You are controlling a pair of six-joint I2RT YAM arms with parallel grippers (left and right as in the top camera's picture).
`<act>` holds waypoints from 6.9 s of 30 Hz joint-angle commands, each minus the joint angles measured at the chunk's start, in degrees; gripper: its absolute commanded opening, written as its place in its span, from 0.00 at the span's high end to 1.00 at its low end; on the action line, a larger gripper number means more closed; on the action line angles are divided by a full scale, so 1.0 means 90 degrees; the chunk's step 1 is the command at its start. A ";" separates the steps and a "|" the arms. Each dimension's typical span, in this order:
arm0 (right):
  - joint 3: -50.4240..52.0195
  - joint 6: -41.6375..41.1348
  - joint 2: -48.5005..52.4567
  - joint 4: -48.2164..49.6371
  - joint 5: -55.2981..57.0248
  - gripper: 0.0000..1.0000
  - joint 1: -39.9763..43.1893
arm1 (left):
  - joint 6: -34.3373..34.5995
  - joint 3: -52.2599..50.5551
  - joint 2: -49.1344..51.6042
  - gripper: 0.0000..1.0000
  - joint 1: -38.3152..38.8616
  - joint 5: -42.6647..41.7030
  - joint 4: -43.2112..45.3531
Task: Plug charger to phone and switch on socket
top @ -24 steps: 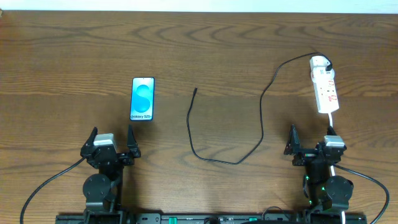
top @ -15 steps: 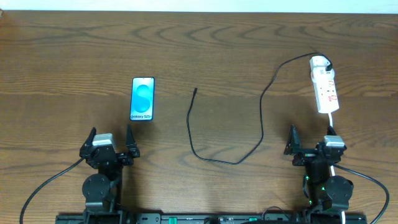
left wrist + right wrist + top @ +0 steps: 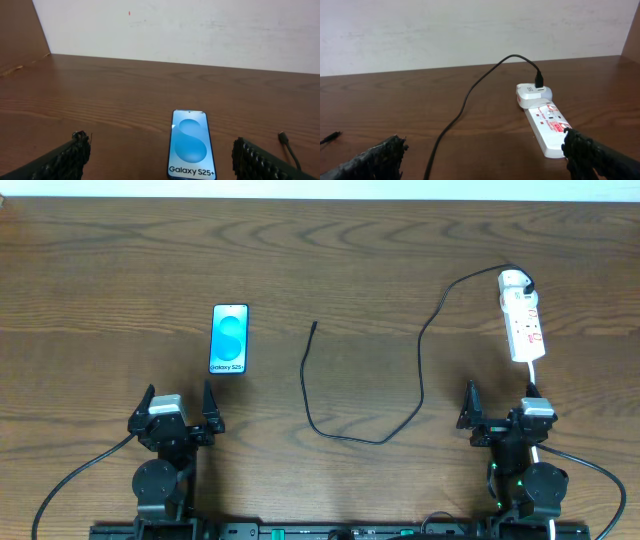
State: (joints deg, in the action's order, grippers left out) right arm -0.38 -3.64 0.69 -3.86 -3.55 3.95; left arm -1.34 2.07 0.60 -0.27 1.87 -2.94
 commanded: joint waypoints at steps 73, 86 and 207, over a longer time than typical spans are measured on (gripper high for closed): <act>0.0007 0.0005 -0.0044 -0.0029 0.0049 0.01 -0.0032 | -0.0036 0.0005 -0.0010 0.08 -0.0029 -0.0323 0.0095; 0.0007 0.0005 -0.0044 -0.0029 0.0046 0.01 -0.0032 | -0.0039 0.1229 0.1826 0.08 -0.0029 -0.0328 0.0100; 0.0007 0.0005 -0.0044 -0.0029 0.0049 0.01 -0.0032 | 0.0680 0.8952 1.2769 0.08 0.0153 -0.1214 -0.4522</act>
State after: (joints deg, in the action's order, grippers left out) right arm -0.38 -3.64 0.69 -3.86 -3.38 3.95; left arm 4.25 81.80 114.28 0.36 -10.13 -43.51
